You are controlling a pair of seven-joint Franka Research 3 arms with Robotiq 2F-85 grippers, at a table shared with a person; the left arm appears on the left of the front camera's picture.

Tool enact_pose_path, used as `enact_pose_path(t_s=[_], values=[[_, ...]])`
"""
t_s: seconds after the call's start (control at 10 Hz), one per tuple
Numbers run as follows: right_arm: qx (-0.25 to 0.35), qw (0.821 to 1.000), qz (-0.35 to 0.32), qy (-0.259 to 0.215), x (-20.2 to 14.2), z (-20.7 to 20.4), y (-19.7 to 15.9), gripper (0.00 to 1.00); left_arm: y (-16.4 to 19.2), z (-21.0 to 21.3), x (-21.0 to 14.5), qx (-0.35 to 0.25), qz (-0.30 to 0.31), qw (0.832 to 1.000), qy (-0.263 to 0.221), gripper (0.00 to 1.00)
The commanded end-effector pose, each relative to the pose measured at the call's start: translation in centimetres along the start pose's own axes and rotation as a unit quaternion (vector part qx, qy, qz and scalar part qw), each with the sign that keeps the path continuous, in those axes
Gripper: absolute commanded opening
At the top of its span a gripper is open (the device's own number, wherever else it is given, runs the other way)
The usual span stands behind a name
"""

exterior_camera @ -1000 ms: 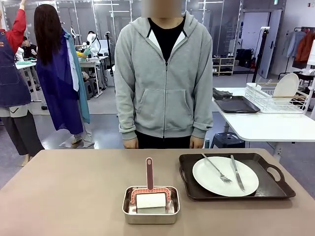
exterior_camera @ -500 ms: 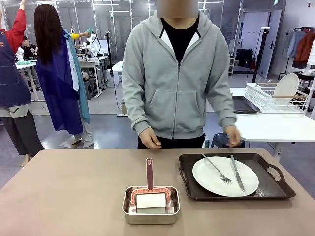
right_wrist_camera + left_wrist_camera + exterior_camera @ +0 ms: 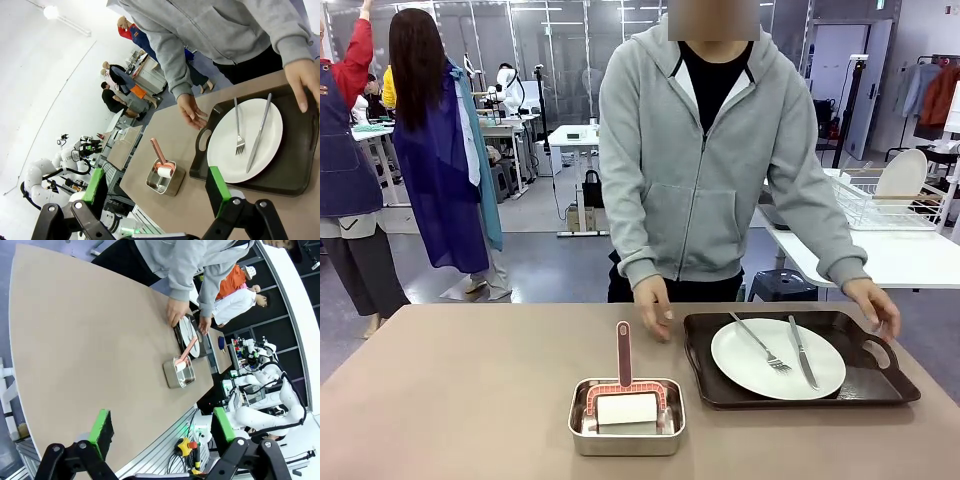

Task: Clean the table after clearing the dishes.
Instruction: When the right (or left) Handle tray is removed, use the right hand (or left hand) to clean the right (or left) side of the table with the Lint Roller.

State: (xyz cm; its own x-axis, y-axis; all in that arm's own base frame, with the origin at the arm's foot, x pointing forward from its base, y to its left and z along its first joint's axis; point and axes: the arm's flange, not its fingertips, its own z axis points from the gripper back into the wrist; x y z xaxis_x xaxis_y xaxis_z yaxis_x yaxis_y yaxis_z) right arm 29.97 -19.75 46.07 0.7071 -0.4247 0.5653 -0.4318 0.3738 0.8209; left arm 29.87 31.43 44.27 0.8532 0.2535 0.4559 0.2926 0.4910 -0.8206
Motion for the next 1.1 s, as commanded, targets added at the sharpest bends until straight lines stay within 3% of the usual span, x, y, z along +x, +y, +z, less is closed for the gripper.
enact_pose_path(t_s=[0.0,1.0], values=[[0.003,1.000,0.002,0.000,-0.02,-0.01,0.26,1.00,-0.43,0.42,-0.18,0.005,-0.004,1.000,0.005,1.00],[0.003,1.000,0.002,0.000,-0.02,-0.01,0.26,1.00,-0.43,0.42,-0.18,0.005,-0.004,1.000,0.005,1.00]])
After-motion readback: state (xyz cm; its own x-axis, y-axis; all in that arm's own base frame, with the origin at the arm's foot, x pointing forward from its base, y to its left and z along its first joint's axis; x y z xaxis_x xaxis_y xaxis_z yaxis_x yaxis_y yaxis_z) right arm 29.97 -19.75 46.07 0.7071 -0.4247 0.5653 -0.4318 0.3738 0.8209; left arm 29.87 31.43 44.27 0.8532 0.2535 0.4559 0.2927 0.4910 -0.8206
